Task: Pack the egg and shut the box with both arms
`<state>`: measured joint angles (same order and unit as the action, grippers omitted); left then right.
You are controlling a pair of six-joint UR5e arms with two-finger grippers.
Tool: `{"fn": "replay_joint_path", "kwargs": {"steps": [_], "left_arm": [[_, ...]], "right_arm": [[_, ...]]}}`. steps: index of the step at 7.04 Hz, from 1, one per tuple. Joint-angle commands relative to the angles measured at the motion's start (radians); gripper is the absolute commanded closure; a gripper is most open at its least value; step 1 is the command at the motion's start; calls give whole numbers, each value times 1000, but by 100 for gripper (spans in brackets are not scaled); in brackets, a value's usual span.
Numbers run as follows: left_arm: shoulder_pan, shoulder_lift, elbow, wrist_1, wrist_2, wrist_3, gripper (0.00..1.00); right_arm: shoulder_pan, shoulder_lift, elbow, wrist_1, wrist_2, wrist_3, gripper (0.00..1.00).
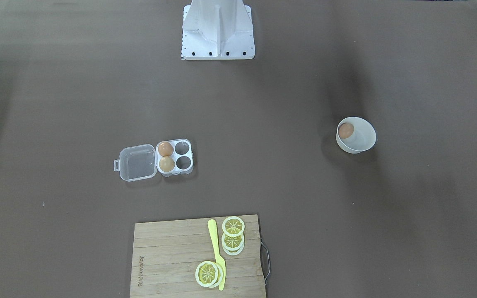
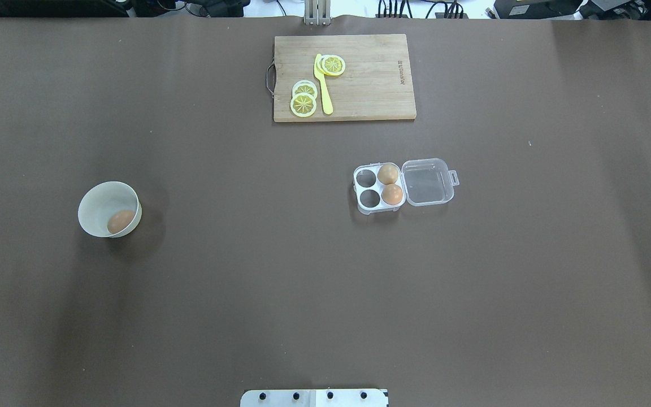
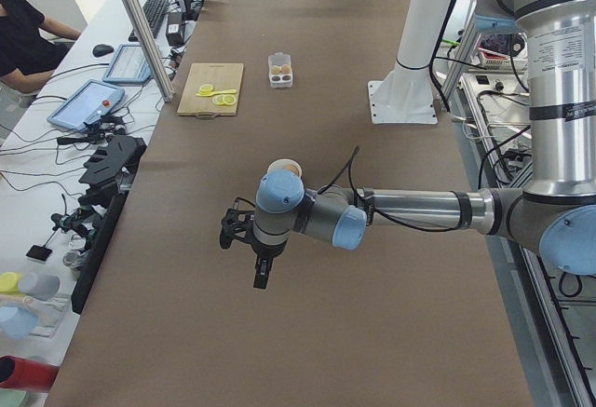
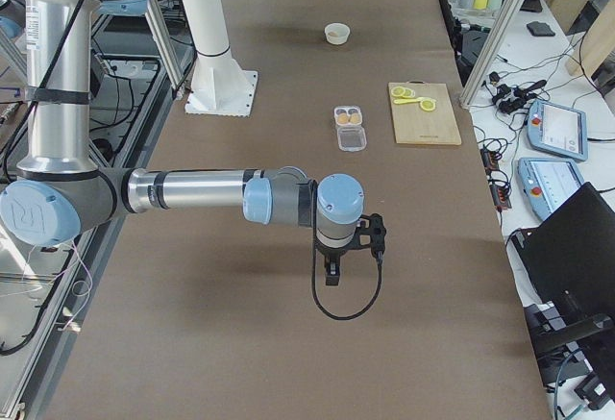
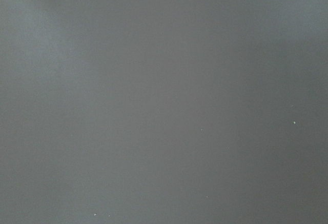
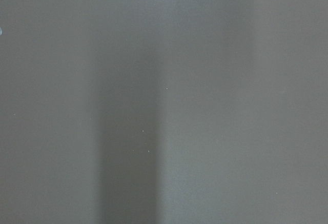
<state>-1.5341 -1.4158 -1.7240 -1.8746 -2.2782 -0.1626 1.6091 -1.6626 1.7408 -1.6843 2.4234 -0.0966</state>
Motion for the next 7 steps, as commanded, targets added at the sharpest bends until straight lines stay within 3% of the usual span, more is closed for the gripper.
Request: {"fn": "replay_joint_path", "kwargs": {"steps": [1,4,7], "left_arm": [[0,0,0,0,0,0,2],[0,-8,-3,-1,-3,0,2],[-1,-80,30,-12,-69,-6,1]], "right_arm": [[0,-5,-1,0,-4,-2,0],[0,-6,0,0,-3,-2,0],[0,4,6,0,-1,5,0]]}}
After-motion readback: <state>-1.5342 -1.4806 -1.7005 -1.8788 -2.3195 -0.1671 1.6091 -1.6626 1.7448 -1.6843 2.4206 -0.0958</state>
